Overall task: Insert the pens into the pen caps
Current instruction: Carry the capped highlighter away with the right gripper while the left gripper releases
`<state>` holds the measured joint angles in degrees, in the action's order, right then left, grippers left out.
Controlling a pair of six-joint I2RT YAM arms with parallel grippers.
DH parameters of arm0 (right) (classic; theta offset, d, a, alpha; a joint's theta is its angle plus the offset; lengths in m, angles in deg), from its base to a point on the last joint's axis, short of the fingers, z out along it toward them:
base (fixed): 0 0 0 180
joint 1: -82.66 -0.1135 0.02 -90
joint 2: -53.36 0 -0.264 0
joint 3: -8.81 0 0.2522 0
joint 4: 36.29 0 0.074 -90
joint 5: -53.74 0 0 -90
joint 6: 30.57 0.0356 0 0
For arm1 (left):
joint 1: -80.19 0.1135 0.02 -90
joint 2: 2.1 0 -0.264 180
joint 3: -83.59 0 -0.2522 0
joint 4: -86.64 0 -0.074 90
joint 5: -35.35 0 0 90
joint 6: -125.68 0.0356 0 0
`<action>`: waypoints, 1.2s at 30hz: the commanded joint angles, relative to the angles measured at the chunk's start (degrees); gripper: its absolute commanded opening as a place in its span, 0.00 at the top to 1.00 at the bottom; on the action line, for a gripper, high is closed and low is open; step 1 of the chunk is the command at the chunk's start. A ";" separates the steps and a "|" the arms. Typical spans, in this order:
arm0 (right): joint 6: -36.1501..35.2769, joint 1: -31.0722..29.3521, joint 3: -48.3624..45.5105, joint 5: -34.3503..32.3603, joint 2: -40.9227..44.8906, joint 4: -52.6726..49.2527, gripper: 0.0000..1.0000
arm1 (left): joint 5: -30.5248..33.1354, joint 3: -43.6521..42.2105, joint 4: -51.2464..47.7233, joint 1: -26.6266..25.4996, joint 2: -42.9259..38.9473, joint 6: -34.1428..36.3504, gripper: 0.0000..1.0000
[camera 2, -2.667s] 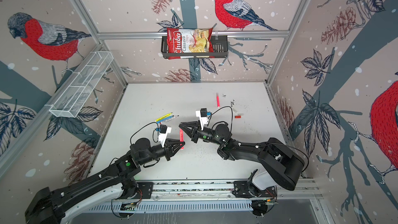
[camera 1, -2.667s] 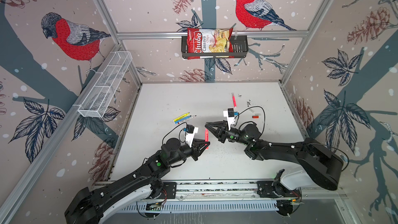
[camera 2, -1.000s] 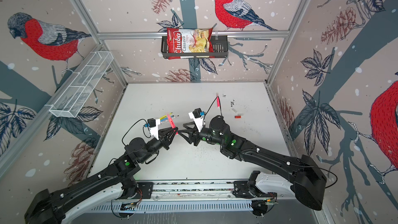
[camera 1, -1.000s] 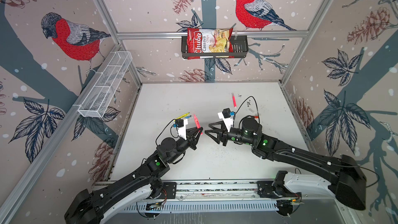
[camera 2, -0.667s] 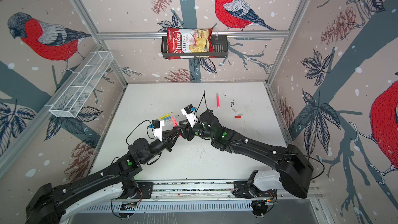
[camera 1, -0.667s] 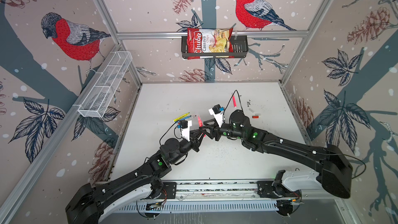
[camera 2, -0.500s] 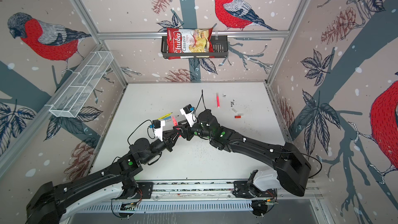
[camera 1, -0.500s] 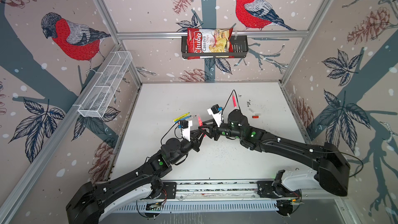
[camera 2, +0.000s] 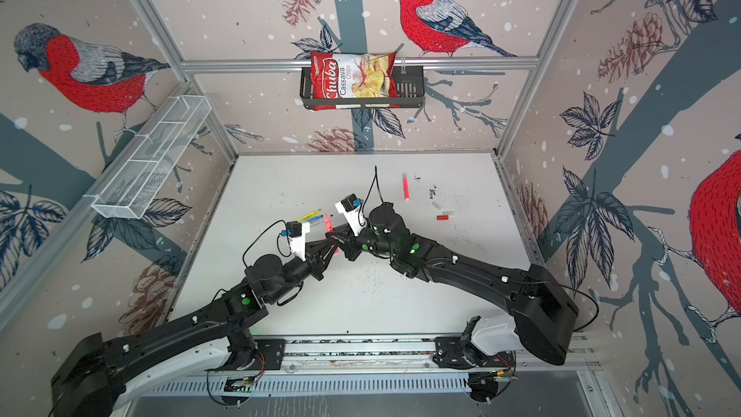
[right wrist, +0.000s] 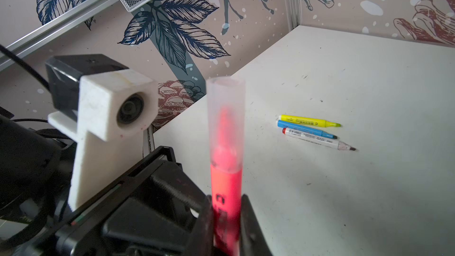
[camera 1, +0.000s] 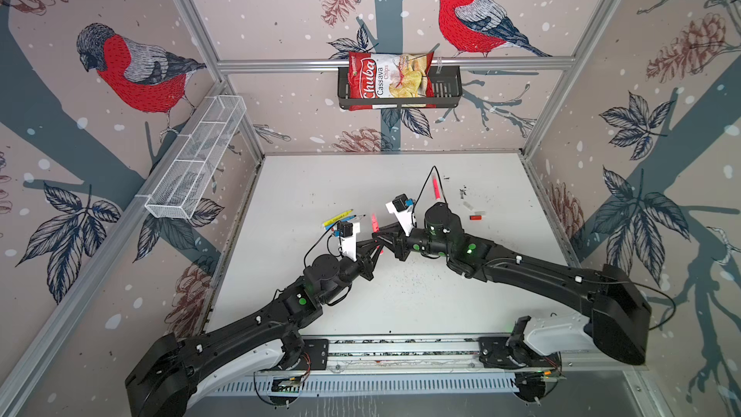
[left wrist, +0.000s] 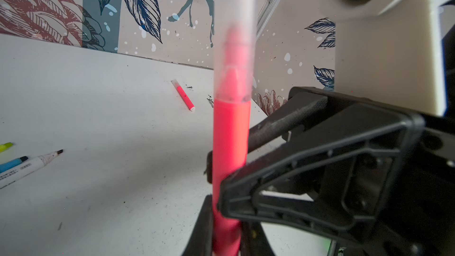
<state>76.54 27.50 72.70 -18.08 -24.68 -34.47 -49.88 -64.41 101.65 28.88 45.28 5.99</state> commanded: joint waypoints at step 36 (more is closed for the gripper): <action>-6.52 28.26 48.11 -17.67 -46.61 -45.11 0.94 | 2.72 1.38 -8.32 -1.25 -3.47 1.11 0.52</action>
<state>72.10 55.43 117.53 -32.82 -68.98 -74.43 -48.24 -62.81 93.74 27.79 42.41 6.58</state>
